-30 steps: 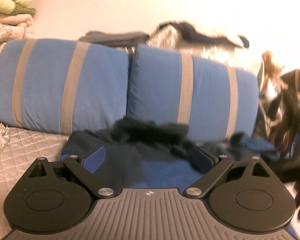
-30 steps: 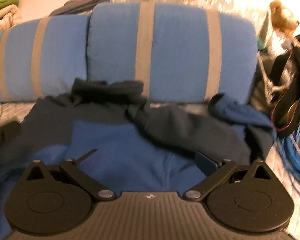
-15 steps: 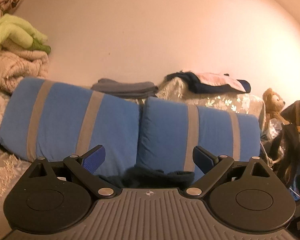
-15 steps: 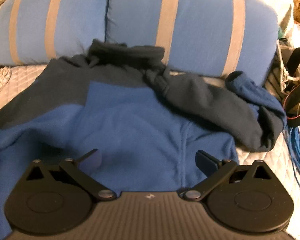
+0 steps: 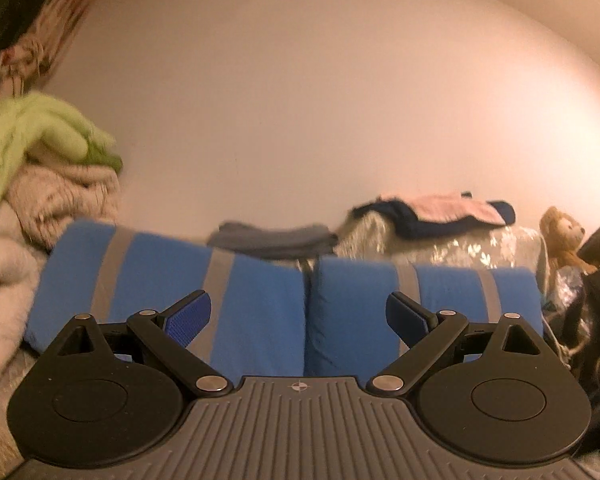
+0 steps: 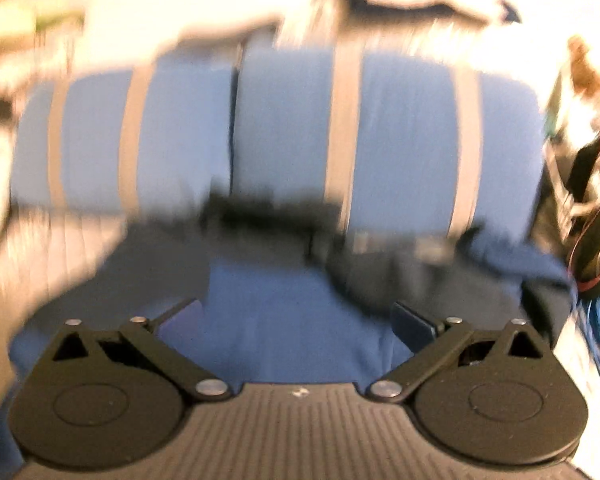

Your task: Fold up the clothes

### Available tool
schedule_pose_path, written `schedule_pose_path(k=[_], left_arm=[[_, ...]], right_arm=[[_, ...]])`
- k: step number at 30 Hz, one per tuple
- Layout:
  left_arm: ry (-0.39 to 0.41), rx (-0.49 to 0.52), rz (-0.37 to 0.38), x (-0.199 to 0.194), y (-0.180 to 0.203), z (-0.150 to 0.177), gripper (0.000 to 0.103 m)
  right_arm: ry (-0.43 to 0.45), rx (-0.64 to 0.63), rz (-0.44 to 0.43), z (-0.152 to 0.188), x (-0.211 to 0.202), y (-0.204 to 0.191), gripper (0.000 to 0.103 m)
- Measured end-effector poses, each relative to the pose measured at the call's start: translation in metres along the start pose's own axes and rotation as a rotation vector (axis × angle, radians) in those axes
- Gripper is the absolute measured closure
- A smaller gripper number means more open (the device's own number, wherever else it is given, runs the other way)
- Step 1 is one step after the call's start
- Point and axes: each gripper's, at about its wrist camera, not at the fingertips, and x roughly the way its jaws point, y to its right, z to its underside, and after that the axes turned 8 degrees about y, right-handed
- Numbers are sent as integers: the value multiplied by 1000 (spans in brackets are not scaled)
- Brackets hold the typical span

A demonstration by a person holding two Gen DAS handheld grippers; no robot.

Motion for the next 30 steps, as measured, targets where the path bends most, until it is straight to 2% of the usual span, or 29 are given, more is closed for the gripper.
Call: schedule_pose_path(k=[5,10,14,22,30], left_arm=[[37,0,5,-3,-2,-8,6],[58,-8,-3,-8,-6,-12,6],[68,-10,-13,-10,-9,-13,6],[65,-4,-18,-11,-11,-12,6],[1,22,-20,-4,-9,-4,6]], right_arm=[[264,21,62,-18,-31,3,0],[403,-3,103,-23,-47,-1,0],[444,-15,111,-23,-54,-5,0],[437,-13,102,-21,-52,-10,0],[410,-15,87,-18,-49,-12,0]])
